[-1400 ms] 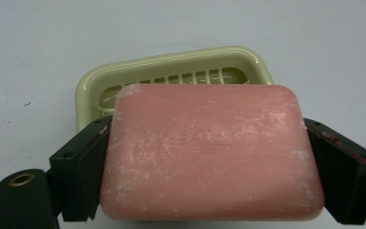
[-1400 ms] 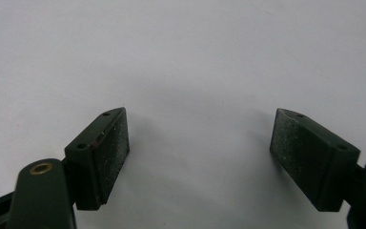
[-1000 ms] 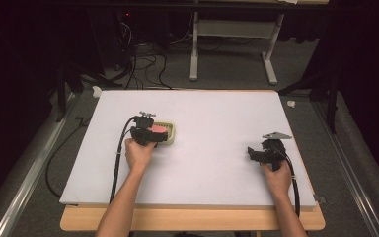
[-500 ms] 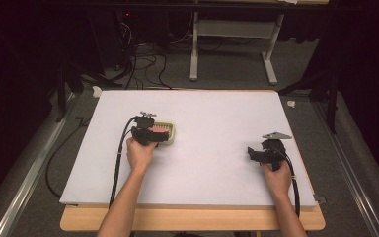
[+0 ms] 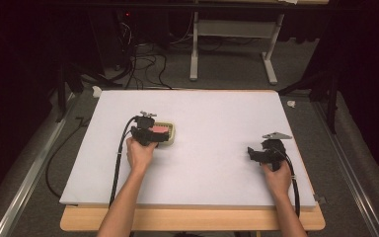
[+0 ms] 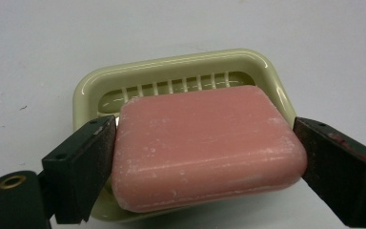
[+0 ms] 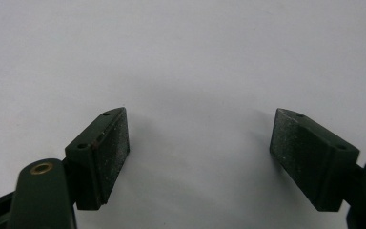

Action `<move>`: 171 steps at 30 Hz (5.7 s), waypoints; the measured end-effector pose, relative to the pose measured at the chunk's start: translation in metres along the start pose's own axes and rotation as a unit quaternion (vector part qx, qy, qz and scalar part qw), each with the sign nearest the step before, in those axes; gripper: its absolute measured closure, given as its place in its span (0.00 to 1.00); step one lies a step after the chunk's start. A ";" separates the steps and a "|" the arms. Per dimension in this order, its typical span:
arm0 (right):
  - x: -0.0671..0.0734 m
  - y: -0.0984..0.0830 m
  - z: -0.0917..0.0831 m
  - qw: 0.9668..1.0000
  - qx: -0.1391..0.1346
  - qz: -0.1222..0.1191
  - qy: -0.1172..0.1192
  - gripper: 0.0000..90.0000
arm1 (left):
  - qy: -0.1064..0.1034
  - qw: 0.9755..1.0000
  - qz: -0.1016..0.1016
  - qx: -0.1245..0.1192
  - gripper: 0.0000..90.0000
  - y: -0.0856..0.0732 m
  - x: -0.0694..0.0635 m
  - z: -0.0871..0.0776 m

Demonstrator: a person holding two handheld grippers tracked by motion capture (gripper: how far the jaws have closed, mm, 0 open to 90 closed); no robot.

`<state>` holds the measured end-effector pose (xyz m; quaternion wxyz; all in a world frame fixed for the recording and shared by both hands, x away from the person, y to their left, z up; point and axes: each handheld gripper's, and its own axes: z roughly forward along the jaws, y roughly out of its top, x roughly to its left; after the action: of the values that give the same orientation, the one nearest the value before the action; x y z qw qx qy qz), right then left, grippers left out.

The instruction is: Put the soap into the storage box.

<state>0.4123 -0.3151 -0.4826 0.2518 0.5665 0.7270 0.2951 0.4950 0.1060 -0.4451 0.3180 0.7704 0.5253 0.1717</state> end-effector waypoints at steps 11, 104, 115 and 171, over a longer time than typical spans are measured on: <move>0.000 0.000 0.000 1.000 0.000 0.001 0.000 0.24 | -0.009 1.000 0.002 -0.012 0.12 0.001 0.000 -0.008; 0.000 0.000 0.000 1.000 0.000 0.001 0.000 0.24 | -0.080 0.993 0.033 -0.084 0.16 -0.067 0.003 -0.097; 0.000 0.000 0.000 1.000 0.000 0.001 0.000 0.24 | -0.092 0.991 0.041 -0.083 0.16 -0.076 -0.004 -0.101; 0.000 0.000 0.000 1.000 0.000 0.000 -0.002 0.24 | -0.048 0.997 0.053 -0.027 0.15 -0.101 -0.014 -0.051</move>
<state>0.4122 -0.3149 -0.4826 0.2531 0.5667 0.7269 0.2941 0.3883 0.1335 -0.4736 0.3538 0.7957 0.4629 0.1655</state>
